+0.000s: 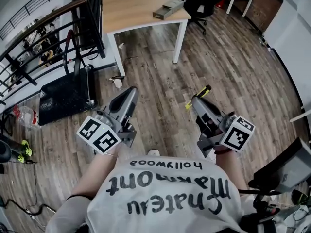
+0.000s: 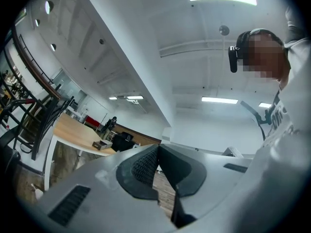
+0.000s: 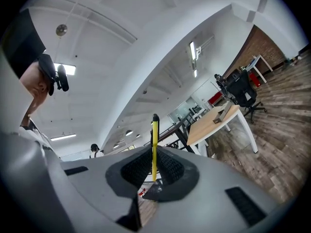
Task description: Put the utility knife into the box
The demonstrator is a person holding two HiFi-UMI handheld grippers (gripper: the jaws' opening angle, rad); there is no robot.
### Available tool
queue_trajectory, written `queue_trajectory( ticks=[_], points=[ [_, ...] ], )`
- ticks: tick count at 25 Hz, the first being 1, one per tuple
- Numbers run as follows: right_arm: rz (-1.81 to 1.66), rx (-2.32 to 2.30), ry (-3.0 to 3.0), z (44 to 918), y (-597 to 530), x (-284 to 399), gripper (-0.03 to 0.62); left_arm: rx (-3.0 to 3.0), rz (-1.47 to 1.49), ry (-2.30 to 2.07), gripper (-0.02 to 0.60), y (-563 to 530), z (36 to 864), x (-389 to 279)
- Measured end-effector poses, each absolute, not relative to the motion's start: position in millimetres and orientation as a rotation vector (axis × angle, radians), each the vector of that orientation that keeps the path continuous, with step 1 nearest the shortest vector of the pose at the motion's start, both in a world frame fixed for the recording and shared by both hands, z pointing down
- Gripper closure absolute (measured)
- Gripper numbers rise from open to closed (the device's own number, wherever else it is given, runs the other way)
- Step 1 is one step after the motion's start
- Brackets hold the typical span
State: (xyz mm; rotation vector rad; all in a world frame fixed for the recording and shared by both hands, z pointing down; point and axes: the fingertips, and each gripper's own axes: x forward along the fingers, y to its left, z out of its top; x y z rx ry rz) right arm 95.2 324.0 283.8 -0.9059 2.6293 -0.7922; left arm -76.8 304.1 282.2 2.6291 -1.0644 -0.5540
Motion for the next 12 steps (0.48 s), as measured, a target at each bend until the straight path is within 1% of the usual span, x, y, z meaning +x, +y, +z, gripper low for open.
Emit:
queue_trajectory(
  ticks=[3, 7, 12],
  points=[
    [-0.79, -0.89, 2.639, 282.0, 299.9, 86.3, 0.562, 2.634, -0.525, -1.047, 0.575, 286.3, 286.9, -78.8],
    [-0.779, -0.868, 2.656, 278.2, 278.1, 74.6, 0.562, 2.609, -0.532, -1.081, 0.575, 261.4, 287.1, -97.2],
    [-0.782, -0.888, 2.627, 280.3, 259.2, 78.3, 0.562, 2.616, -0.52, -1.09, 0.575, 242.5, 287.3, -104.8]
  ],
)
